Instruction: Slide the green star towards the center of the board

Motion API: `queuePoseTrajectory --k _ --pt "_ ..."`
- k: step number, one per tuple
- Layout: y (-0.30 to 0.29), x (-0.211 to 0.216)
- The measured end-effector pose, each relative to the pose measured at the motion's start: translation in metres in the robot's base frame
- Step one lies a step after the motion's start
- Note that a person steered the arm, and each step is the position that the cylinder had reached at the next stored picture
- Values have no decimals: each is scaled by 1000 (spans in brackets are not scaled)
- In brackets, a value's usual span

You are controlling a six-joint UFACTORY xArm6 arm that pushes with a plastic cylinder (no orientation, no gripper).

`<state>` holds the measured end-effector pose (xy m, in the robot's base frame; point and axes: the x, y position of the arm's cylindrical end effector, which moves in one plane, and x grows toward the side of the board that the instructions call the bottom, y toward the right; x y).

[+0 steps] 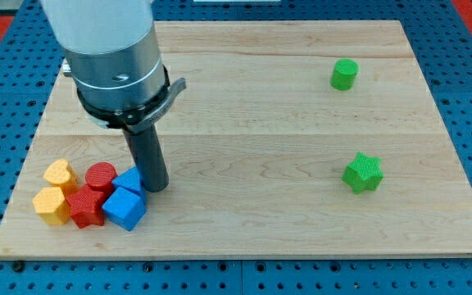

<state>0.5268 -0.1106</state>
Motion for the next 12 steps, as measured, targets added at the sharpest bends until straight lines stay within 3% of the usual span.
queuePoseTrajectory --k 3,5,6,7,8,11,12 --pt "0 0" --pt "160 11" --pt "213 52" --pt "282 59" --pt "302 15" --pt "199 -147" --pt "239 -134"
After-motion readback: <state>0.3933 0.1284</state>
